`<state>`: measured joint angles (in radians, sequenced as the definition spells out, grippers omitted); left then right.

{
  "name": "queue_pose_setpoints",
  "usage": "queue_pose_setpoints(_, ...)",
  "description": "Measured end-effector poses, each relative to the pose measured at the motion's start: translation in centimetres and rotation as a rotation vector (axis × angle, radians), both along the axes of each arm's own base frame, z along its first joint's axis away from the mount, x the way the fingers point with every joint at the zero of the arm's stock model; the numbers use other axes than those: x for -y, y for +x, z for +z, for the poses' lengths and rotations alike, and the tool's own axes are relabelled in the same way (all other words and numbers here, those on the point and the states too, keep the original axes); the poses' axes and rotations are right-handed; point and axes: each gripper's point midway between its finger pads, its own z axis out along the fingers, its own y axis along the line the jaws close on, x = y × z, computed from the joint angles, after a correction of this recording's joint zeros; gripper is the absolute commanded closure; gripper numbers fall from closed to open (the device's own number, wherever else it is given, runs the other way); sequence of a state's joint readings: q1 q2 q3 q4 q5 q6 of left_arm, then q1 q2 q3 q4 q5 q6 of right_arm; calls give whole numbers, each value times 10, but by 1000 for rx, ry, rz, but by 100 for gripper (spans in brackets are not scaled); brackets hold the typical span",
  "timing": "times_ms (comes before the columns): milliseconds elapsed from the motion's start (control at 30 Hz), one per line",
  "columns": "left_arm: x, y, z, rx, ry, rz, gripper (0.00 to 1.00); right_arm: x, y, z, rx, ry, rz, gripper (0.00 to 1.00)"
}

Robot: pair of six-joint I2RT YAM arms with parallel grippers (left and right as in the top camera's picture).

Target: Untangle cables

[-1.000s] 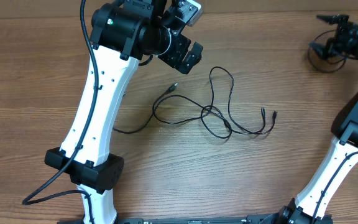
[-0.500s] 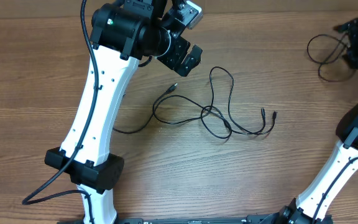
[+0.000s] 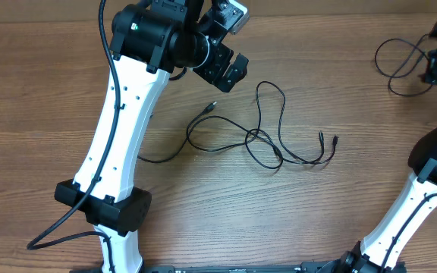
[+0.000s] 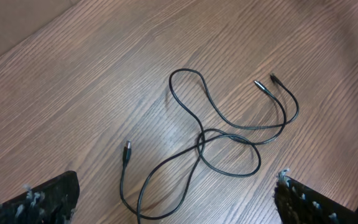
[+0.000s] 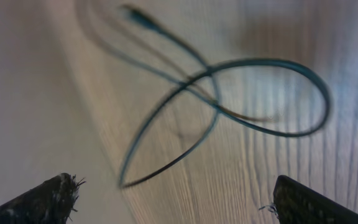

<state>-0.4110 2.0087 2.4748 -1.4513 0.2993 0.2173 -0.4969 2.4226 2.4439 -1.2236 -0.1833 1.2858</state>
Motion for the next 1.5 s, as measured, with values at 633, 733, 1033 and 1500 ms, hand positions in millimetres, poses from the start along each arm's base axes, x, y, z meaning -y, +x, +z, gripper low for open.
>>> queue_pose_setpoints(633,-1,-3,-2,-15,3,-2,0,69,60,-11,158,-470,183,96)
queue_pose_setpoints(733,1,0,0,-2,-3,-2,0,91,87,90,323,-788,339,96)
queue_pose_setpoints(1033,4,9,7,44,-23,-2,0,151,80,200,303,-1411,461,96)
queue_pose_setpoints(1500,11,24,21,128,-62,1,0,181,55,5,3,-1073,702,96)
